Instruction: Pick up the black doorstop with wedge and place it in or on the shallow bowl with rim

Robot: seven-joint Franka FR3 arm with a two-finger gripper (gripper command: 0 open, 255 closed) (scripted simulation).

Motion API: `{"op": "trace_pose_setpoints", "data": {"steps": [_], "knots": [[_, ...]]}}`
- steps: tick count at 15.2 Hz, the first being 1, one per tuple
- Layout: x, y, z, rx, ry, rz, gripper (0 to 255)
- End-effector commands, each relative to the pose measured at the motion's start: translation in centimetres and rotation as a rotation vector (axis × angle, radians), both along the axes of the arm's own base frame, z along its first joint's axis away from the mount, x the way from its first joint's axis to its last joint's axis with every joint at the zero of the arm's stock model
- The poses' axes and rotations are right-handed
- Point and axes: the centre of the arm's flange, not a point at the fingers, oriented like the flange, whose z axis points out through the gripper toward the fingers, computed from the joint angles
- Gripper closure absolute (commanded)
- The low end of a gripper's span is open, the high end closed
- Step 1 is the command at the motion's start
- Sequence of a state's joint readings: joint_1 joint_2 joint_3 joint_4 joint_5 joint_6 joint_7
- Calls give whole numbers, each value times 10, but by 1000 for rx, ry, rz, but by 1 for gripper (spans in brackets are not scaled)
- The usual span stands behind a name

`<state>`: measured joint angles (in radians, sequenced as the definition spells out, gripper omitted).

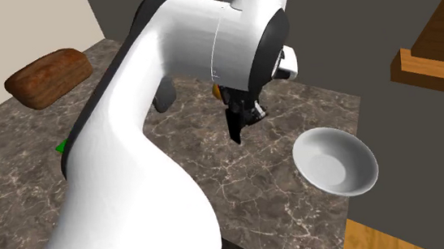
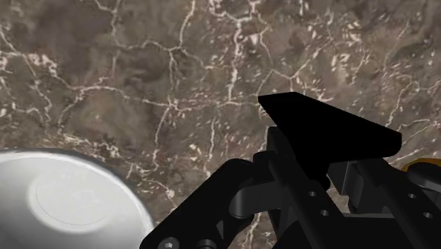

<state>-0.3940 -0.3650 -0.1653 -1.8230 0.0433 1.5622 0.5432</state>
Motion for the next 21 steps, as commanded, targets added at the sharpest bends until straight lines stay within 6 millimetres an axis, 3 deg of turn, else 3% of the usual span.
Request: {"op": "trace_pose_setpoints", "data": {"steps": [1,18,21], "knots": [[-7,-11,3,0,0,0,255],[-121,-205,-7,0,0,0,255],[-120,-201,-14,1,0,-1,255]]}}
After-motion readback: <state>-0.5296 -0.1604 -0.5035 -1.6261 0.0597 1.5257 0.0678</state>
